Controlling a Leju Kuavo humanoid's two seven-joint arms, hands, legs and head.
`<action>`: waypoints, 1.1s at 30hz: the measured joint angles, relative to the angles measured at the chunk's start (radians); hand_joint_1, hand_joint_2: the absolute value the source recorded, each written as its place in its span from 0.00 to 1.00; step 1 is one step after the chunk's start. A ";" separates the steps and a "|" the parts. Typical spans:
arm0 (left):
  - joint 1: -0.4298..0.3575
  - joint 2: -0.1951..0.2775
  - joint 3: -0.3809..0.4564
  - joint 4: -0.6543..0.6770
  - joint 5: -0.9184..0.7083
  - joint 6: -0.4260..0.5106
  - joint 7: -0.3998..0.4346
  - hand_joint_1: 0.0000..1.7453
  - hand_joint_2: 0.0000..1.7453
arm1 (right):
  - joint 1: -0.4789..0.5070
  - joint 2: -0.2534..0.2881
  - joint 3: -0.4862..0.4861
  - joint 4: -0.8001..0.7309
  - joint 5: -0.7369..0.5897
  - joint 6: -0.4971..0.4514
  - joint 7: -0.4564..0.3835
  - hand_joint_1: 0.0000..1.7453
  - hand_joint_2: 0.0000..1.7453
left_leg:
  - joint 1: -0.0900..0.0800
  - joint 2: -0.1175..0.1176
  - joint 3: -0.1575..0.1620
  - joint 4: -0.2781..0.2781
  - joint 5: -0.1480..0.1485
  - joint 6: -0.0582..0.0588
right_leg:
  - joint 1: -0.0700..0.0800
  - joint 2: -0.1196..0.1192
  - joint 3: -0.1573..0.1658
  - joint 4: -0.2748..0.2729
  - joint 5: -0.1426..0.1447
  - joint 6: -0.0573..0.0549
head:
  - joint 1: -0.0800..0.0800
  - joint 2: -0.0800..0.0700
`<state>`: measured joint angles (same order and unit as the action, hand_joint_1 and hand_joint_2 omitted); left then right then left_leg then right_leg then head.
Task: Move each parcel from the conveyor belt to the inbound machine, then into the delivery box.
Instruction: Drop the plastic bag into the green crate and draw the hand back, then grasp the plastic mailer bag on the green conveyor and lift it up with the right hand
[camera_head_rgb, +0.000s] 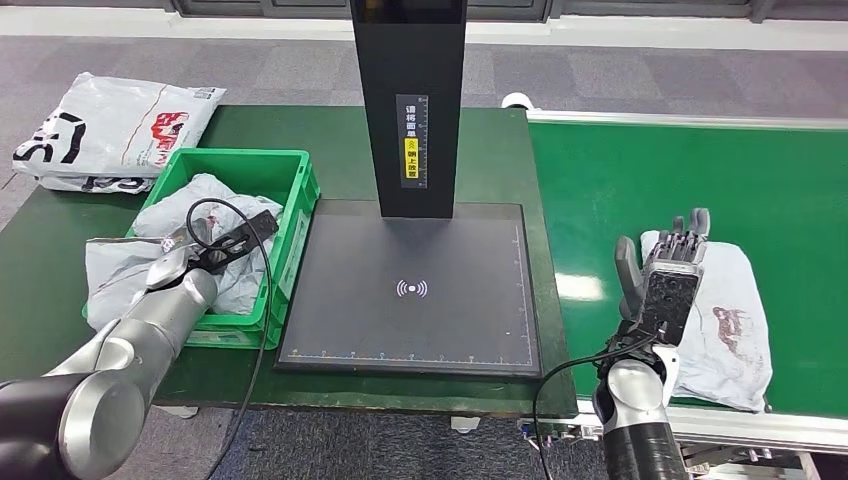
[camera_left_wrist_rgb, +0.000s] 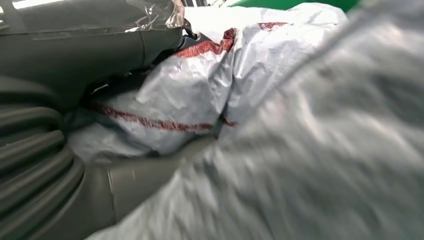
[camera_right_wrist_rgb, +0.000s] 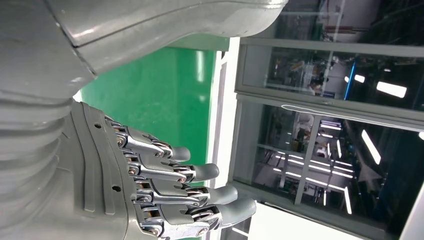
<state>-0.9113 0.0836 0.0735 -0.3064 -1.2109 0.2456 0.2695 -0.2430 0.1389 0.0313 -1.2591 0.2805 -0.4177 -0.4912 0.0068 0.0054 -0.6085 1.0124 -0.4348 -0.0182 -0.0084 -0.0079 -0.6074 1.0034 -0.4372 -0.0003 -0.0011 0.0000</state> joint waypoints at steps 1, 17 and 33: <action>0.001 -0.004 0.011 -0.001 0.037 0.047 -0.040 0.00 0.00 | 0.004 0.000 0.000 -0.004 0.007 -0.001 0.006 0.00 1.00 | 0.000 0.000 0.000 0.000 0.000 0.000 | 0.000 0.000 0.000 0.000 0.000 0.000 | 0.000 0.000; -0.017 -0.143 0.305 -0.162 0.853 0.344 -0.969 0.00 0.00 | 0.037 -0.006 0.000 -0.002 0.063 -0.092 -0.009 0.00 0.00 | 0.000 0.000 -0.001 0.000 0.000 0.000 | 0.000 0.000 0.000 0.000 0.000 0.000 | 0.000 0.000; -0.017 -0.170 0.308 -0.205 0.861 0.343 -0.970 0.00 0.00 | 0.028 -0.010 0.000 0.024 0.064 -0.093 -0.009 0.00 0.00 | 0.000 0.000 -0.001 0.000 0.000 0.000 | 0.000 0.000 0.000 0.000 0.000 0.000 | 0.000 0.000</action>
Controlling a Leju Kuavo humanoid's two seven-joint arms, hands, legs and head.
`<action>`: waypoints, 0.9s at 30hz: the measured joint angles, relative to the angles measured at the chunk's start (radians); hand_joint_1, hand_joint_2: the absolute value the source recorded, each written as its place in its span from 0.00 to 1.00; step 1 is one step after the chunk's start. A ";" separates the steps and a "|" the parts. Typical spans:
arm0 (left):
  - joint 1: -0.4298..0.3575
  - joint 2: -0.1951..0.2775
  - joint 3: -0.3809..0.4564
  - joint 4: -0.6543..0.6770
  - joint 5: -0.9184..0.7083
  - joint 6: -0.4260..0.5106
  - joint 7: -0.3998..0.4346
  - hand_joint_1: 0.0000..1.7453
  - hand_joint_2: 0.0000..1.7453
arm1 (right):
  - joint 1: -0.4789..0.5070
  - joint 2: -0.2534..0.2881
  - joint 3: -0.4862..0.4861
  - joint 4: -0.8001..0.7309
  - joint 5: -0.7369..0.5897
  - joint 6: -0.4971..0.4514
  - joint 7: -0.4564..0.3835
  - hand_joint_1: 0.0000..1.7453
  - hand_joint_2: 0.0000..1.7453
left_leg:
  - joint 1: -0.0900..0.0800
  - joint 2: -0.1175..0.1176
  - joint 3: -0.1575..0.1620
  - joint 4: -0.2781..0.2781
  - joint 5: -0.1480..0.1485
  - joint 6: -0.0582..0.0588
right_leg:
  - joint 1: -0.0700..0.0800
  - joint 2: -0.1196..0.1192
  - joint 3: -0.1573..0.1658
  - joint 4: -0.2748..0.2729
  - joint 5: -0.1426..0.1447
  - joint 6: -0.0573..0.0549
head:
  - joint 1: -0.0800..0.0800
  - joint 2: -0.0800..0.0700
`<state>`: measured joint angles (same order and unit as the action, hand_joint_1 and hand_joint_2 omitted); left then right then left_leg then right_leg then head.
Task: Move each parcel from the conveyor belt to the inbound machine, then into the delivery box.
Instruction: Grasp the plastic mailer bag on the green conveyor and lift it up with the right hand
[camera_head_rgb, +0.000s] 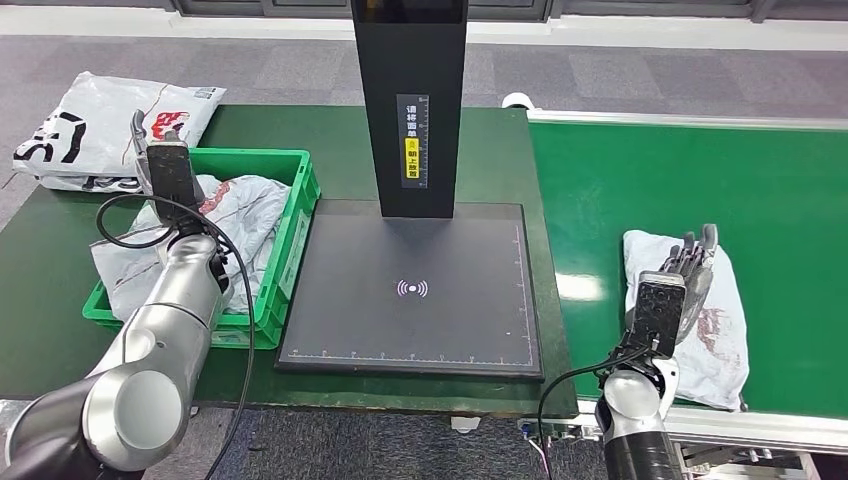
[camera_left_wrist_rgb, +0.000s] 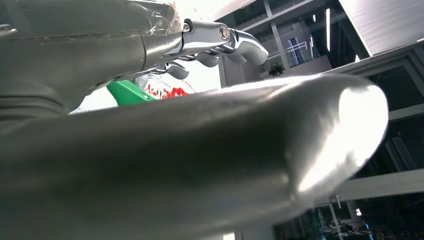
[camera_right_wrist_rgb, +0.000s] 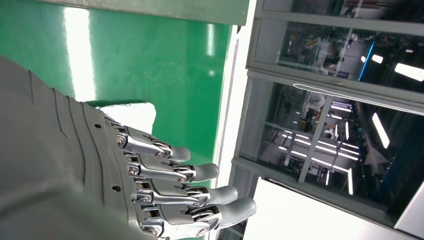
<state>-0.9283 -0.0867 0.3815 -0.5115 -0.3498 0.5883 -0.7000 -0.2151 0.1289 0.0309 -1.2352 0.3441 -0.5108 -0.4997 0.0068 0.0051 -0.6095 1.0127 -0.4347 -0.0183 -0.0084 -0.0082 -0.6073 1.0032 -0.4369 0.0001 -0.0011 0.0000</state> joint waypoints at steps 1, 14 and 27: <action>0.000 0.000 0.000 -0.001 0.000 0.000 0.000 0.00 0.00 | 0.000 0.000 0.000 0.000 0.000 0.000 0.000 0.00 0.00 | 0.000 0.000 0.000 0.000 0.000 0.000 | 0.000 0.000 0.000 0.000 0.000 0.000 | 0.000 0.000; 0.026 -0.017 -0.015 -0.054 0.101 0.030 -0.001 0.00 0.00 | -0.012 -0.005 -0.002 0.024 0.006 -0.031 0.000 0.00 0.25 | 0.000 0.000 0.000 0.000 0.000 0.000 | 0.000 0.000 0.000 0.000 0.000 0.000 | 0.000 0.000; 0.171 -0.165 -0.425 -0.061 0.149 -0.822 0.112 0.00 1.00 | -0.084 -0.080 -0.272 0.381 0.851 -0.186 0.500 0.00 1.00 | -0.004 -0.011 -0.001 0.001 -0.002 0.007 | -0.005 -0.010 0.006 -0.003 -0.002 0.008 | 0.000 0.000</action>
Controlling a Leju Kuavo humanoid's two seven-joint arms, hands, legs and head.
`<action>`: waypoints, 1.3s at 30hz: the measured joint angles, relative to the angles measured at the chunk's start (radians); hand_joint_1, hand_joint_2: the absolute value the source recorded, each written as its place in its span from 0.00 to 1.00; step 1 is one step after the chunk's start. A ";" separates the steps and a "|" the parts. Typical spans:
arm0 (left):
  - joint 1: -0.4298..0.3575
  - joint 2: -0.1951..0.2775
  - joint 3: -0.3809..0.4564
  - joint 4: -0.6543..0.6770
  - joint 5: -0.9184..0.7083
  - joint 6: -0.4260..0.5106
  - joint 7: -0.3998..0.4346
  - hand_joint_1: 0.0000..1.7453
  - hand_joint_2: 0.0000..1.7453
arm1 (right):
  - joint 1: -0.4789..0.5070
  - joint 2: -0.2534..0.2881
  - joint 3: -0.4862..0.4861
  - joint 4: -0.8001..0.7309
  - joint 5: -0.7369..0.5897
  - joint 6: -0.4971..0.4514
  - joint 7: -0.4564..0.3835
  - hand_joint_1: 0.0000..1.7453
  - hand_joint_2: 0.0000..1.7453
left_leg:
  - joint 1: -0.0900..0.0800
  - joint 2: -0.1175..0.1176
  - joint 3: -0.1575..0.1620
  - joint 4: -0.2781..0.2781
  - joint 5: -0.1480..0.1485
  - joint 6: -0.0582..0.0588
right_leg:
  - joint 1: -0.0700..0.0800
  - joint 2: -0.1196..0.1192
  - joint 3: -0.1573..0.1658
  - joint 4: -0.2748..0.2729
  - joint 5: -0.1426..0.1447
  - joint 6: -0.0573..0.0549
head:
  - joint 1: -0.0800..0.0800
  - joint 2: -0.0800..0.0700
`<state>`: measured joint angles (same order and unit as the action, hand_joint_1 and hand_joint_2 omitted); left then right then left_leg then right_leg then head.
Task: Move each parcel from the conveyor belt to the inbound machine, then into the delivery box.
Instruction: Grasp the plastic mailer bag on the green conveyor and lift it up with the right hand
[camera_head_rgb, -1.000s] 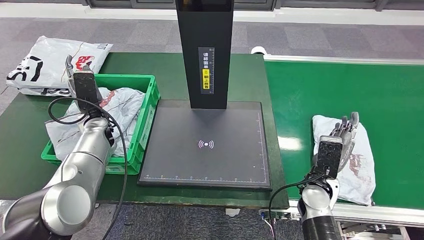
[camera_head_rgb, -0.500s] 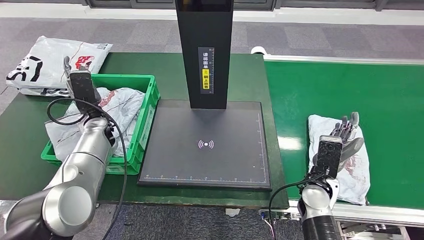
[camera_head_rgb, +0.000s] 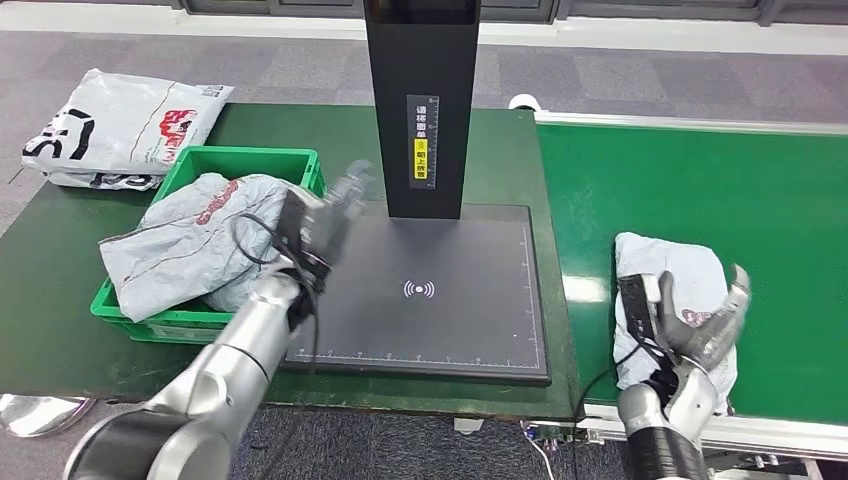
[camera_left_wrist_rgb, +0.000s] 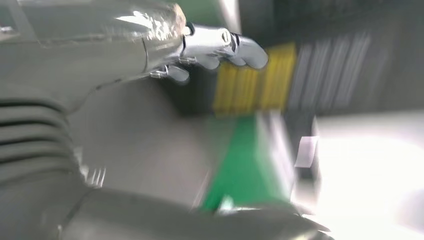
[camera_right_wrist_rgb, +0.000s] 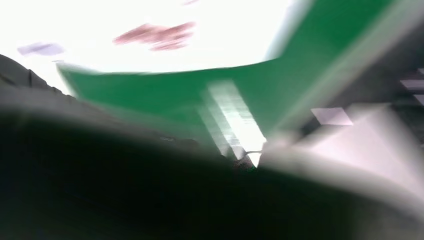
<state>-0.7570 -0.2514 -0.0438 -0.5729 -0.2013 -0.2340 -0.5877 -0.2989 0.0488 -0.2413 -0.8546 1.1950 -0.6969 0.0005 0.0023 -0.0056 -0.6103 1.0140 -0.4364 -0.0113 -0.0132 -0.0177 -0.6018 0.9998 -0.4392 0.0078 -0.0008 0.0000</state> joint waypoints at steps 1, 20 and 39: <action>0.015 -0.013 -0.037 0.005 -0.004 -0.002 0.006 0.00 1.00 | -0.006 -0.008 -0.037 0.037 0.030 -0.001 0.017 0.00 1.00 | 0.000 0.001 -0.001 0.000 -0.001 0.000 | 0.000 0.001 -0.001 0.000 0.000 0.001 | 0.000 0.000; 0.033 -0.033 -0.164 0.029 0.019 0.048 0.017 0.00 1.00 | -0.086 -0.042 -0.239 0.337 0.136 -0.005 0.074 0.00 1.00 | -0.001 0.010 0.001 0.000 -0.003 0.001 | -0.001 0.008 -0.003 0.002 0.000 0.000 | 0.000 0.000; -0.004 -0.043 -0.207 0.035 0.037 0.030 0.029 0.00 1.00 | -0.161 -0.079 -0.239 0.499 0.169 0.515 0.166 1.00 1.00 | 0.008 0.020 0.013 0.001 -0.008 0.002 | 0.007 0.019 0.013 -0.010 -0.001 -0.001 | 0.000 0.000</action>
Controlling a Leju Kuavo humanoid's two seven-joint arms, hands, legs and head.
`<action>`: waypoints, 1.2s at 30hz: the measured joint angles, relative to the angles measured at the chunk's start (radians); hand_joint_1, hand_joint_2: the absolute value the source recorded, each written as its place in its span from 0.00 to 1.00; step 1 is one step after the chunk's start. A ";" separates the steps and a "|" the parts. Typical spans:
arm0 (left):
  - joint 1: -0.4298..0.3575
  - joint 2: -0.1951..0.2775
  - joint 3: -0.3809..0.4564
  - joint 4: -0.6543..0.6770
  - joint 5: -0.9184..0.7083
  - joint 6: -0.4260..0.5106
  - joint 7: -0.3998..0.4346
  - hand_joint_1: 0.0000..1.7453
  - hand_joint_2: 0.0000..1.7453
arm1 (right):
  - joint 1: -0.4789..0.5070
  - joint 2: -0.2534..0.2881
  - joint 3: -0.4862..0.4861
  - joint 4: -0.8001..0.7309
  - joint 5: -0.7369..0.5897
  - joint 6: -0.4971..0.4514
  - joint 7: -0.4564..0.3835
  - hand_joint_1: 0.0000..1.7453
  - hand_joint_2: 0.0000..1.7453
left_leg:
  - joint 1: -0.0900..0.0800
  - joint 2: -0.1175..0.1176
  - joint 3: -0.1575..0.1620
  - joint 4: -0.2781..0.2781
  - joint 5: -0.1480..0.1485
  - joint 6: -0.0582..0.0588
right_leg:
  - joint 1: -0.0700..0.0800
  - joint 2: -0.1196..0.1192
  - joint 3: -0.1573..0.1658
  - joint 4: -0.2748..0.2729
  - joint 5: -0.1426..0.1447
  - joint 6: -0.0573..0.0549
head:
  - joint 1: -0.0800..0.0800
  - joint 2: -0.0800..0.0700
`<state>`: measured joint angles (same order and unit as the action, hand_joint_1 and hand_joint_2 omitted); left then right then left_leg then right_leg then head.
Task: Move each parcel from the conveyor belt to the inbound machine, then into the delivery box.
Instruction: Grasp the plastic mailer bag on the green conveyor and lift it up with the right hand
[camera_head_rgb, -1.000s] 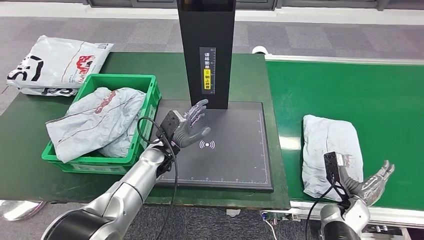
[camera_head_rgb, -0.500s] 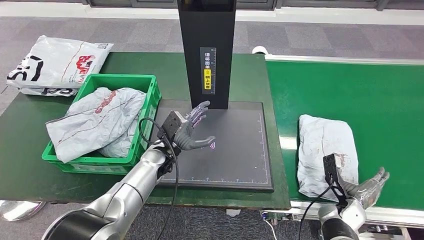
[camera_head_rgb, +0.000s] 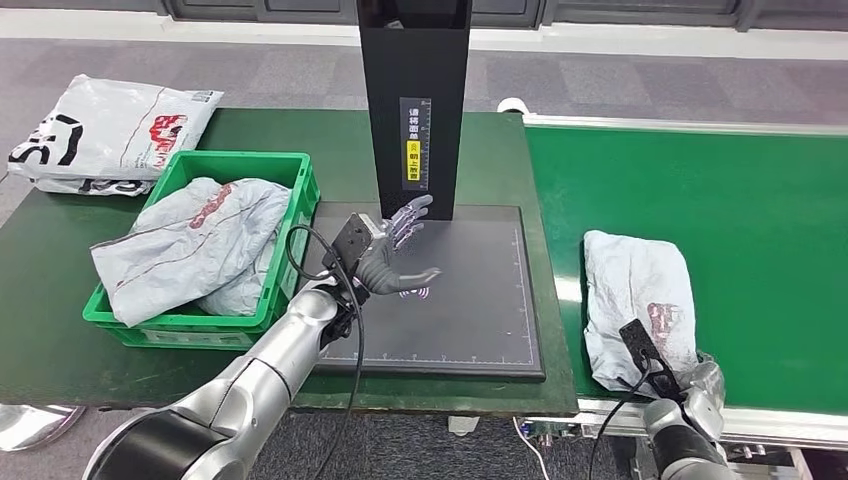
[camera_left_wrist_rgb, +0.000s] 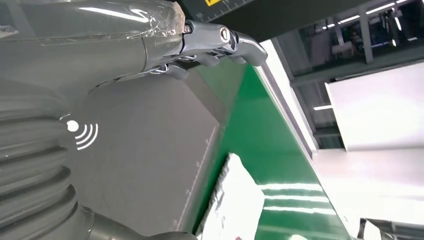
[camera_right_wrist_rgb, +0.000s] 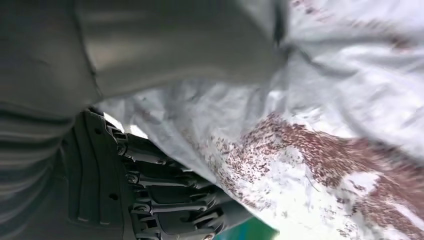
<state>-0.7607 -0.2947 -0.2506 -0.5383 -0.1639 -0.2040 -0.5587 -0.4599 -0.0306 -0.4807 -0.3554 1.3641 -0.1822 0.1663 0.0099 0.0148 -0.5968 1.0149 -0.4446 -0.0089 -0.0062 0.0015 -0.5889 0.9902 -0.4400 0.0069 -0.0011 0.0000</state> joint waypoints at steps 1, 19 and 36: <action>-0.001 0.000 -0.002 0.000 0.002 0.000 -0.001 0.00 1.00 | -0.002 -0.003 0.000 0.003 0.000 0.005 -0.011 1.00 1.00 | 0.000 0.001 0.000 0.000 0.000 0.001 | 0.000 0.001 0.001 -0.001 0.001 0.000 | 0.000 0.000; -0.004 0.001 -0.008 -0.004 0.024 -0.006 0.018 0.00 1.00 | -0.010 -0.005 0.000 0.016 -0.006 -0.056 -0.070 1.00 1.00 | -0.001 0.001 -0.002 0.003 0.003 0.005 | -0.001 0.001 0.001 -0.002 0.010 0.009 | 0.000 0.000; 0.027 0.037 -0.008 -0.047 0.071 0.266 0.015 0.00 1.00 | 0.236 0.160 0.290 -0.893 -0.516 -0.415 -0.465 1.00 1.00 | -0.003 -0.010 -0.010 0.000 0.006 0.003 | -0.002 -0.010 -0.007 0.002 0.005 0.004 | 0.000 0.000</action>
<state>-0.7340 -0.2575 -0.2583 -0.5855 -0.0931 0.0616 -0.5439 -0.2244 0.1293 -0.1905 -1.2485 0.8477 -0.5969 -0.2990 0.0068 0.0046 -0.6070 1.0148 -0.4387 -0.0059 -0.0086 -0.0085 -0.5963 0.9919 -0.4352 0.0114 -0.0011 0.0000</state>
